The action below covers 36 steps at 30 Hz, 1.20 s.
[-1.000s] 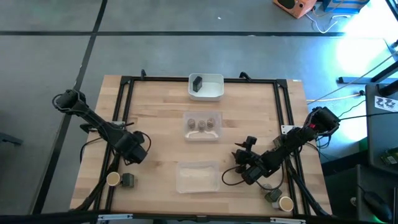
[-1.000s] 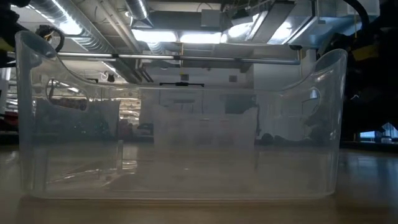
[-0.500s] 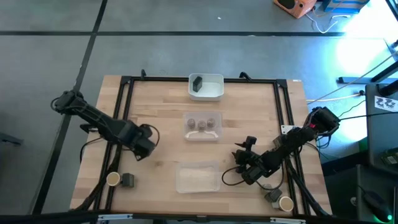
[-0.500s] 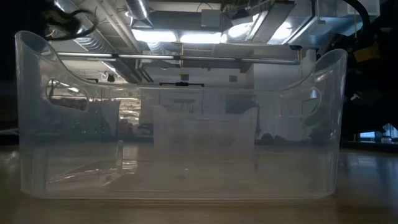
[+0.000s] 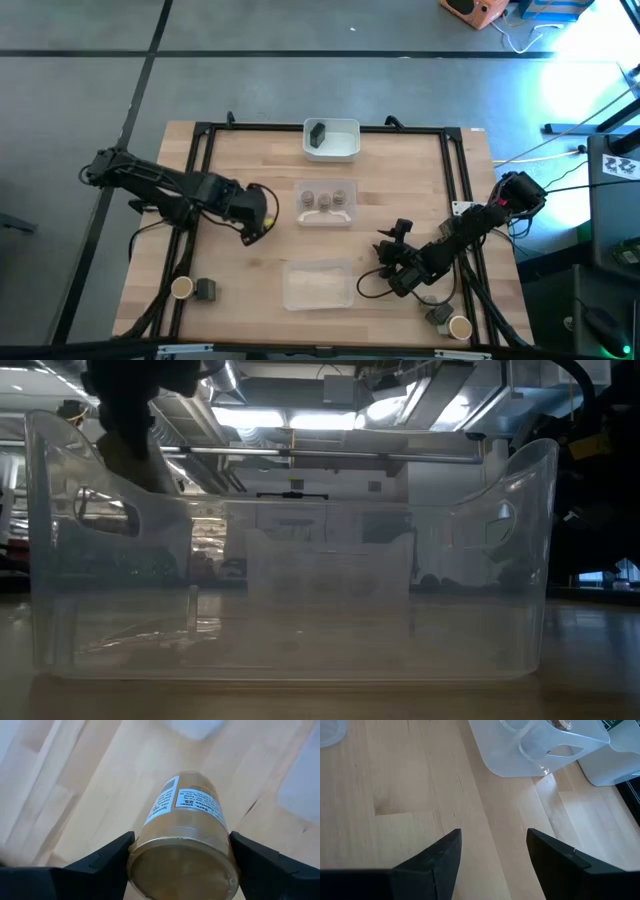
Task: Sort spices by type
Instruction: Put the top left gold seasoning bottle into the bottom transparent bin
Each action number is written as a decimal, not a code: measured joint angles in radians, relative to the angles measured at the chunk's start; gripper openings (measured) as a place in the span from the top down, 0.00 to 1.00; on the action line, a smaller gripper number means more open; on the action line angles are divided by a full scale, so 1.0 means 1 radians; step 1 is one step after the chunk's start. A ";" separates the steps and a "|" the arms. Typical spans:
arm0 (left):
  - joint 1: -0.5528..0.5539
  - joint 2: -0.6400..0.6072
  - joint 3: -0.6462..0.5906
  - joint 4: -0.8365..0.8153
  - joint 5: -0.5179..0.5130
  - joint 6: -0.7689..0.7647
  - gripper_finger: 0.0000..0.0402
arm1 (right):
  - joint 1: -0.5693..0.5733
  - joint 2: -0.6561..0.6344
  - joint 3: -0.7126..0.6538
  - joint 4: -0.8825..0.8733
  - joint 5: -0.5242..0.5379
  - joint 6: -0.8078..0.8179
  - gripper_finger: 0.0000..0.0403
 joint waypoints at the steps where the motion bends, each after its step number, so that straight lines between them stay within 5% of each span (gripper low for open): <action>1: 0.002 0.000 0.000 0.018 0.000 0.014 0.30 | 0.000 0.000 0.000 0.000 0.000 0.000 0.44; 9: -0.036 0.084 0.082 0.116 0.036 0.094 0.30 | 0.000 0.000 0.000 0.000 0.008 0.000 0.44; 26: -0.199 0.521 0.661 -0.123 0.005 0.176 0.30 | 0.000 0.000 0.000 -0.003 -0.002 0.000 0.44; 36: -0.251 0.603 0.703 -0.093 0.006 0.169 0.30 | 0.000 0.000 0.000 -0.001 -0.011 0.000 0.44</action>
